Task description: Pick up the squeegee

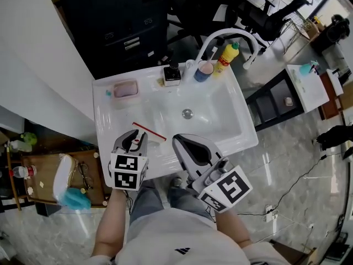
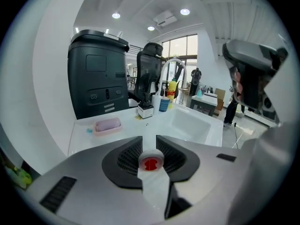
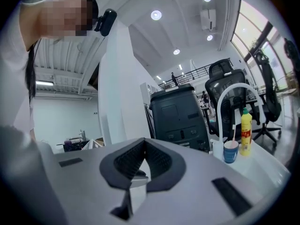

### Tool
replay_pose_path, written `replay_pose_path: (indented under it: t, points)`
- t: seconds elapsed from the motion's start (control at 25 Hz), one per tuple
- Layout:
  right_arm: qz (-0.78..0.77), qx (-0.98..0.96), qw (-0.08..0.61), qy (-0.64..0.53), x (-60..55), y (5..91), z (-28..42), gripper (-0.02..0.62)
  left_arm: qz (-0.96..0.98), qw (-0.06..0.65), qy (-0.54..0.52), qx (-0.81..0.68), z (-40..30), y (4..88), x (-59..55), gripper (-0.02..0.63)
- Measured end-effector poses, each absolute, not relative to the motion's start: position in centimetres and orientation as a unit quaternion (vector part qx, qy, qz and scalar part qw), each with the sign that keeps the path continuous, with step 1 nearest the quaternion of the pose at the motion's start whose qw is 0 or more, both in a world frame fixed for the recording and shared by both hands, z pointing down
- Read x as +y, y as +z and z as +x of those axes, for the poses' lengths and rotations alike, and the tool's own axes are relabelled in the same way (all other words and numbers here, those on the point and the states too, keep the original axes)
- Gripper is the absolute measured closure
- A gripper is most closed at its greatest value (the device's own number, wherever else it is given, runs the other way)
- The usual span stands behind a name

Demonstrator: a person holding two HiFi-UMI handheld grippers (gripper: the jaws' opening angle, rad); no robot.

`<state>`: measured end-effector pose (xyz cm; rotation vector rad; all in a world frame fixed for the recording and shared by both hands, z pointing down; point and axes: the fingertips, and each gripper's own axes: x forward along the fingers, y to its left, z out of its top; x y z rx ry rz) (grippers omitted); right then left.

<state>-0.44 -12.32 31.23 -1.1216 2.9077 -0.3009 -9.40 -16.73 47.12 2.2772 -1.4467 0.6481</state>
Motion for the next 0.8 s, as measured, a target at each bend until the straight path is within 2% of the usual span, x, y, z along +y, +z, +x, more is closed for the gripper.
replay_pose_path:
  t: [0.8]
  points:
    - [-0.333,0.940,0.012,-0.067,-10.0,29.7,3.1,0.584,0.833,0.117,0.127,-0.526,-4.3,37.6,-13.7,0.509]
